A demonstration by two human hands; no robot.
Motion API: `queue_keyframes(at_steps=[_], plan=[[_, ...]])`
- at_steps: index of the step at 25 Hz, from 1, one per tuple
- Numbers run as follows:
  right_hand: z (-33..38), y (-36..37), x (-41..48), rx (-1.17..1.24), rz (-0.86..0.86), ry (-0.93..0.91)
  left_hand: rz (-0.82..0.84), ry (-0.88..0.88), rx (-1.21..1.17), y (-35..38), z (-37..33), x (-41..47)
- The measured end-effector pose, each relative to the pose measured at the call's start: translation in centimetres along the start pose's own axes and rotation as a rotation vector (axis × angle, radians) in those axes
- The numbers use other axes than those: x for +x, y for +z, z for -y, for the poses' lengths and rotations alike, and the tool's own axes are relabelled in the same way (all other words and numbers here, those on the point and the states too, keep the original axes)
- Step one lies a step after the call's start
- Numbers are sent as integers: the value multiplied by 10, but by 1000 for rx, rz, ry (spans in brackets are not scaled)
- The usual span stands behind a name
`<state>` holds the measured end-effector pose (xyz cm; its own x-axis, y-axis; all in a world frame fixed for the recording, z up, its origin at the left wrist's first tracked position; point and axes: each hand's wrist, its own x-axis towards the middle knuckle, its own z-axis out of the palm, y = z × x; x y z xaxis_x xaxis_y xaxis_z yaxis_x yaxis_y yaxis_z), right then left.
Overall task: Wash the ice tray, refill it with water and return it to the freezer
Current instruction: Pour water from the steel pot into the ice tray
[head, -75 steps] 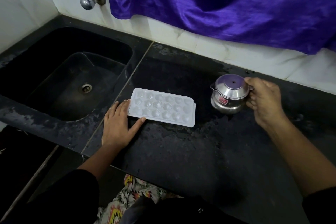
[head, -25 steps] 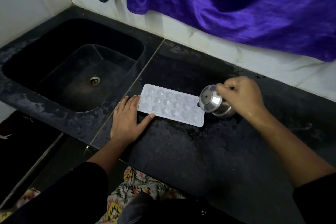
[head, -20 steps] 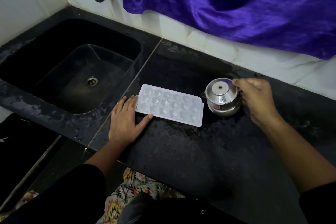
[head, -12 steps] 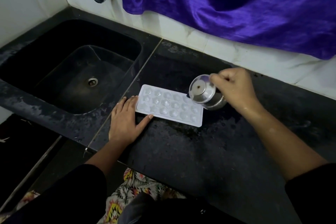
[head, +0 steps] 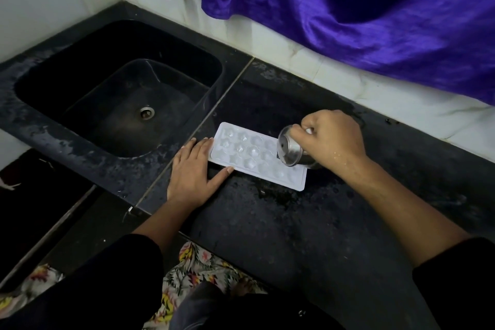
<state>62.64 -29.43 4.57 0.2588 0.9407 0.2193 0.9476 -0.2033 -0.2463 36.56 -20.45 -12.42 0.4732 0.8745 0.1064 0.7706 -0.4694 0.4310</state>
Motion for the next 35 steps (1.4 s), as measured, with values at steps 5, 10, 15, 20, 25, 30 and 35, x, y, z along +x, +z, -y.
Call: queue_keyframes(at_steps=[5, 10, 15, 20, 25, 30, 35], plan=[[-43, -3, -11, 569, -62, 278, 0, -1, 11, 0, -1, 0], [-41, -10, -10, 1049, -196, 493, -3, -1, 12, 0, -1, 0], [-19, -6, 6, 587, -114, 193, -6, 0, 5, -1, -1, 0], [16, 5, 13, 46, -13, -38, -5, -3, -5, 0, -1, 0], [30, 9, 16, -67, 13, -119, -6, 0, -2, 0, 0, 0], [2, 5, 15, 211, -54, 87, -8, -1, -7, 0, 0, 0], [-25, -5, 9, 895, -134, 403, -7, 0, -3, -1, 0, -1]])
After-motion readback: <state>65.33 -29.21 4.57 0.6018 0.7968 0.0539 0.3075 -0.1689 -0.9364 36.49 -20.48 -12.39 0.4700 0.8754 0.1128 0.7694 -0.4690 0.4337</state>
